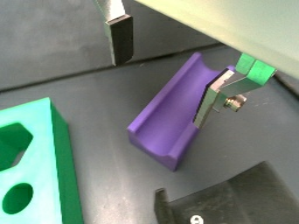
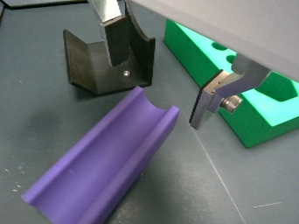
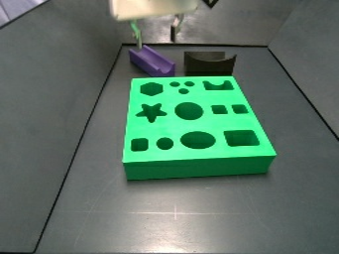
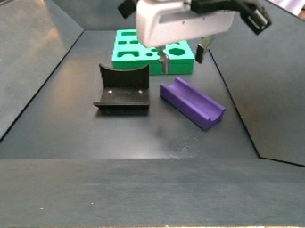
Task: Pick up the arch object. Move up. Place the arch object on the fixture. Regrasp the arch object. Move to above the board. Insert the arch object.
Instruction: Pick up the arch object.
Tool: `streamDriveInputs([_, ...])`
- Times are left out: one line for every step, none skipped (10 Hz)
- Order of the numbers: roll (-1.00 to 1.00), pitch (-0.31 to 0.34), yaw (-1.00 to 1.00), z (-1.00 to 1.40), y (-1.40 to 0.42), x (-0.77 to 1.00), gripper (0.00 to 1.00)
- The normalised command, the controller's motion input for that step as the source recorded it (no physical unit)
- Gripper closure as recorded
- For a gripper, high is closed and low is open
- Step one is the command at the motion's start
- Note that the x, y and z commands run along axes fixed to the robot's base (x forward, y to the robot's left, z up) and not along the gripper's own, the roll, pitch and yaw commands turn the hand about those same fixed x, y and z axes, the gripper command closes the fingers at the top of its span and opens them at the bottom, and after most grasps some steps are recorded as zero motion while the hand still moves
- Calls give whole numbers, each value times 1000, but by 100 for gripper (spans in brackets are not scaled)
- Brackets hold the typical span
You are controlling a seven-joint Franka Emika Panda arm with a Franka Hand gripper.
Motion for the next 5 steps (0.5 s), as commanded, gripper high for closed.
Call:
streamDriveInputs([180, -56, 77, -463, 0, 49, 0])
streamDriveInputs([260, -137, 220, -620, -9, 137, 0])
streamDriveInputs([261, -150, 314, -563, 0, 320, 0])
streamDriveInputs([216, -127, 317, -506, 0, 397, 0])
streamDriveInputs([190, -110, 343, -494, 23, 409, 0])
